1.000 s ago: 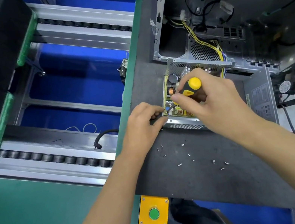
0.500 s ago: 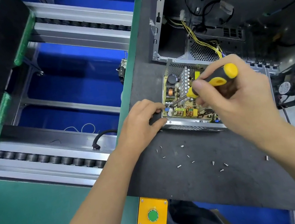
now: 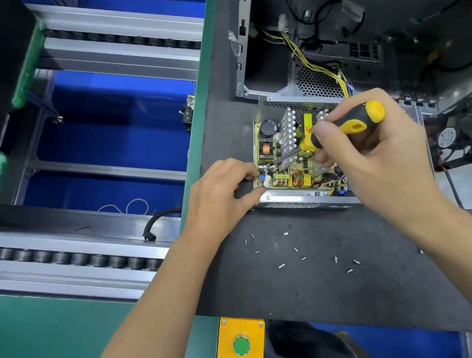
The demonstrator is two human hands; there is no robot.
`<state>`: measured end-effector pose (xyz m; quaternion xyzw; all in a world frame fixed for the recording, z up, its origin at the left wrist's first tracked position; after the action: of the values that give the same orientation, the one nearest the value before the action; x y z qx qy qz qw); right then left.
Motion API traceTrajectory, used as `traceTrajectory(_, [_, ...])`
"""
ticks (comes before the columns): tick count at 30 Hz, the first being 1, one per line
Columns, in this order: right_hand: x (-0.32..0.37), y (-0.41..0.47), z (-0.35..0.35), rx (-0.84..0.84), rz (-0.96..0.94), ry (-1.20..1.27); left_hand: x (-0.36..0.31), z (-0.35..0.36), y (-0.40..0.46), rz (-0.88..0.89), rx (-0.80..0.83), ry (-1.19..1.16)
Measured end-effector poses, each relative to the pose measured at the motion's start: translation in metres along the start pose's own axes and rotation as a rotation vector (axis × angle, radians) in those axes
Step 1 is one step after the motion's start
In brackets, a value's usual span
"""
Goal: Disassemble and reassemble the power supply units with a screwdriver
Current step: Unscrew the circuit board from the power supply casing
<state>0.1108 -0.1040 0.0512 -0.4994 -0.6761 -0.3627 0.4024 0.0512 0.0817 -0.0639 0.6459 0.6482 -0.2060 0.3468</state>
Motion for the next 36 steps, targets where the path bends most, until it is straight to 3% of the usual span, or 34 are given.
traceTrajectory(5, [-0.003,-0.001,0.0,0.015,0.008,-0.004,0.003,0.002,0.0,0.011,0.011,-0.007])
traceTrajectory(9, [-0.002,-0.002,-0.001,-0.019,-0.012,0.02,0.009,-0.001,-0.007,-0.073,0.054,-0.171])
traceTrajectory(15, [-0.003,-0.004,-0.002,-0.071,-0.016,0.041,0.002,-0.002,-0.009,-0.053,0.204,-0.208])
traceTrajectory(22, [-0.006,-0.004,-0.002,-0.084,0.005,0.056,0.0,0.003,-0.006,-0.049,0.107,-0.132])
traceTrajectory(36, [-0.008,-0.005,0.004,-0.05,-0.003,0.02,0.005,0.007,-0.003,-0.01,0.121,-0.13])
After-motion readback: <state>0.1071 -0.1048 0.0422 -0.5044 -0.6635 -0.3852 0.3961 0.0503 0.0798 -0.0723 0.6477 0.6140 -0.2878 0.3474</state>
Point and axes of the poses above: each hand's wrist, its own y-axis towards the middle knuckle, its own z-axis out of the palm, x = y × z, the point moved 2 cm from there along y, towards the middle knuckle, and after that the axes turned 2 degrees about -y, right-handed, at the moved point
